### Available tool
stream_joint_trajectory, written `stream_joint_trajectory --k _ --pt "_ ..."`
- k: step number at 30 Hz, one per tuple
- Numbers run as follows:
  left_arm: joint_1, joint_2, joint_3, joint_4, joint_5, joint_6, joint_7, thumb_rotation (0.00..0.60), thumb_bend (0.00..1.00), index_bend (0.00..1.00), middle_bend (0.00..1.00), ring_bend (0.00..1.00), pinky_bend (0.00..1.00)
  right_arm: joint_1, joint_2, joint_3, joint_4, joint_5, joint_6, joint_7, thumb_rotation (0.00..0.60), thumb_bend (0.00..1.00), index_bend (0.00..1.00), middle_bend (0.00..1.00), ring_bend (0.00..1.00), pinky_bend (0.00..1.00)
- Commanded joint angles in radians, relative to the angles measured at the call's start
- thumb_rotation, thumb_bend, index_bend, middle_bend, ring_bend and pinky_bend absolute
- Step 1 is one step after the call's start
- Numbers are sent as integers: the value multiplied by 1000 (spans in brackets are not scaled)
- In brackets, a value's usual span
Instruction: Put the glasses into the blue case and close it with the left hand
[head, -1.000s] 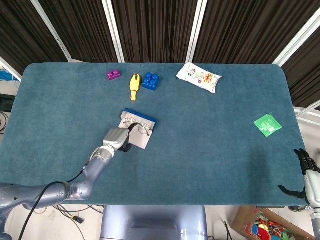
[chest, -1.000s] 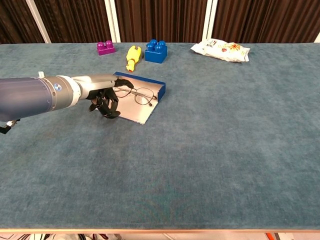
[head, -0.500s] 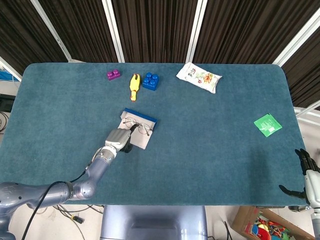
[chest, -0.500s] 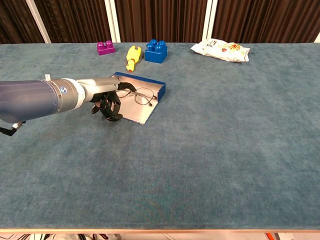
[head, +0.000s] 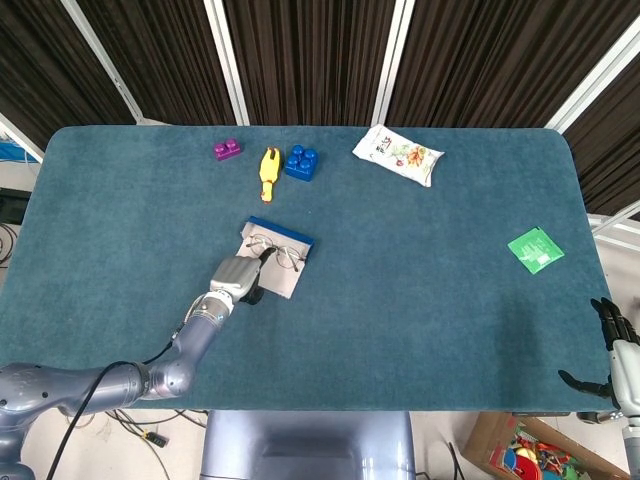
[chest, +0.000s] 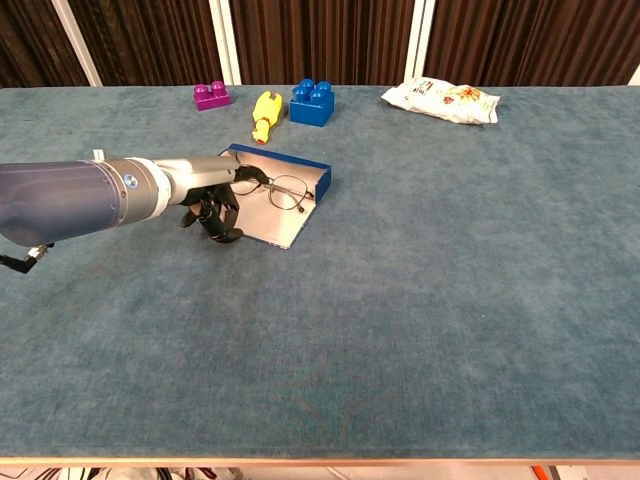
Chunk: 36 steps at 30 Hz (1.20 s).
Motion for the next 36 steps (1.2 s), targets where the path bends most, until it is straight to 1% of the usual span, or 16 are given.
stream_joint_trajectory --k 1,8,16,26,36 --pt "-7 -9 0 9 -4 -2 8 600 424 0 646 604 728 0 0 0 0 0 0 0 600 191 0 16 125 237" --pt "-21 -28 -10 32 -20 7 26 600 424 0 647 604 728 -1 1 1 -2 2 -1 2 600 191 0 17 125 237" --pt "-49 -47 -28 60 -69 8 62 600 424 0 651 604 728 0 3 2 -4 8 -6 2 600 192 0 17 125 237" --pt "-77 -71 -36 111 -126 -1 104 600 423 0 653 604 728 -2 4 3 -6 14 -6 1 600 193 0 16 125 237" --pt "-97 -97 -45 142 -130 1 127 600 423 0 652 604 727 -2 5 3 -6 12 -7 4 600 193 0 16 125 237"
